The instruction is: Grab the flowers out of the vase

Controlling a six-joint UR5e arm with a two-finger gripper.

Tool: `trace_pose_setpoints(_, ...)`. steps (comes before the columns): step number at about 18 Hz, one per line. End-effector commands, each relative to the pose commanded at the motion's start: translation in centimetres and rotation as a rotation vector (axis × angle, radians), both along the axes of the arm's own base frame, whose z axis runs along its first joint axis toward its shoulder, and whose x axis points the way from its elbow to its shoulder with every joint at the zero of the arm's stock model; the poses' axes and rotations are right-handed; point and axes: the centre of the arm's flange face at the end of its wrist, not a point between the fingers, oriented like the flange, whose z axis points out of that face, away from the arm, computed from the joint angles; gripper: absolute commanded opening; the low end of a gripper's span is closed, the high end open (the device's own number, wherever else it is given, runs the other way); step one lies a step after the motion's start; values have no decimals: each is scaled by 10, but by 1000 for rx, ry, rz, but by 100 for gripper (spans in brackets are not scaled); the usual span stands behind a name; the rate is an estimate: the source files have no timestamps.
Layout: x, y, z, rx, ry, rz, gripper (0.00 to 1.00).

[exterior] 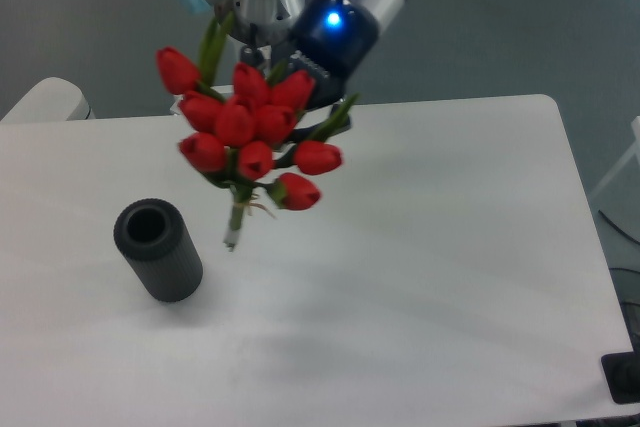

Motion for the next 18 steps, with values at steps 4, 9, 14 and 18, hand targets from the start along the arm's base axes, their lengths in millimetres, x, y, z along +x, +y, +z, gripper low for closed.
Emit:
trace_pose_setpoints(4, -1, -1, -17, -51, 29, 15, 23)
trace_pose_setpoints(9, 3, -6, -38, -83, 52, 9, 23)
trace_pose_setpoints(14, 2, -9, -40, -88, 49, 16, 23)
trace_pose_setpoints(18, -1, -13, -47, -93, 50, 19, 23)
